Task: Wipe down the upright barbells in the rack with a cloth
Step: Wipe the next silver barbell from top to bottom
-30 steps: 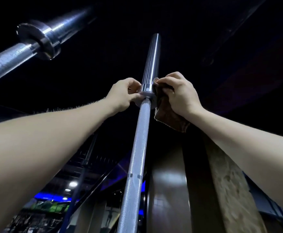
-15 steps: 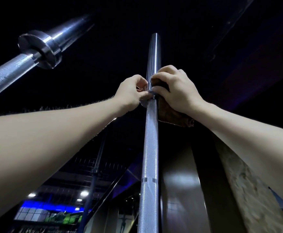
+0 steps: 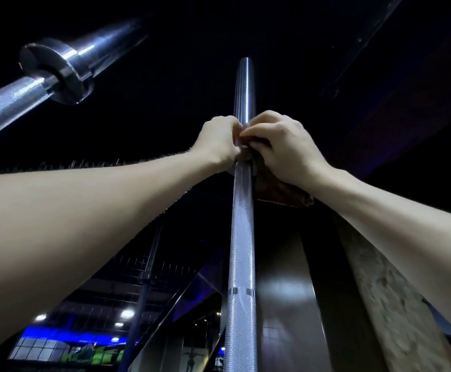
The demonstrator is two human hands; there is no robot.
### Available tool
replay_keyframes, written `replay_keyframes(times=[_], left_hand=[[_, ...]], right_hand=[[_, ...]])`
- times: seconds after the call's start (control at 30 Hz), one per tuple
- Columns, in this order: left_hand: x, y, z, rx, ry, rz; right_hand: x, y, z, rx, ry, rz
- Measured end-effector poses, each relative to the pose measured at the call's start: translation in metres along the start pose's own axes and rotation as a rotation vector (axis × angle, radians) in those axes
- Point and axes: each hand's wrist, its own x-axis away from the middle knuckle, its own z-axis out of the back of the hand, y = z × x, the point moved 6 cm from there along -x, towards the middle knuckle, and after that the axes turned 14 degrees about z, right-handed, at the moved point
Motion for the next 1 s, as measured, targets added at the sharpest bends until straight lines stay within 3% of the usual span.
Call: replay_keyframes(times=[0.07,0.2,0.33,0.4,0.53,0.7,0.8,1.0], left_hand=[[-0.001,-0.001,-0.001,-0.001,-0.009,0.017],[0.000,0.001,-0.002,0.048,-0.044,0.006],[0.002,0.002,-0.006,0.029,-0.040,-0.002],[0.002,0.001,-0.007,0.018,-0.035,0.006],[0.001,0.001,-0.005,0.047,-0.025,0.027],[0.000,-0.004,-0.008,0.168,-0.095,0.043],[0.001,-0.007,-0.009,0.198,-0.078,0.047],[-0.002,-0.011,-0.012,0.207,-0.104,0.018]], right_hand=[[-0.003,-0.005,-0.006,0.058,-0.065,0.031],[0.022,0.017,-0.002,-0.098,0.126,-0.120],[0.050,0.035,-0.007,-0.122,0.134,-0.263],[0.038,0.024,-0.005,-0.144,0.190,-0.205],[0.004,0.007,-0.013,-0.094,0.066,-0.060],[0.042,0.030,-0.014,-0.270,0.280,-0.220],[0.050,0.037,-0.018,-0.312,0.246,-0.321],[0.016,0.023,-0.013,-0.278,0.155,-0.171]])
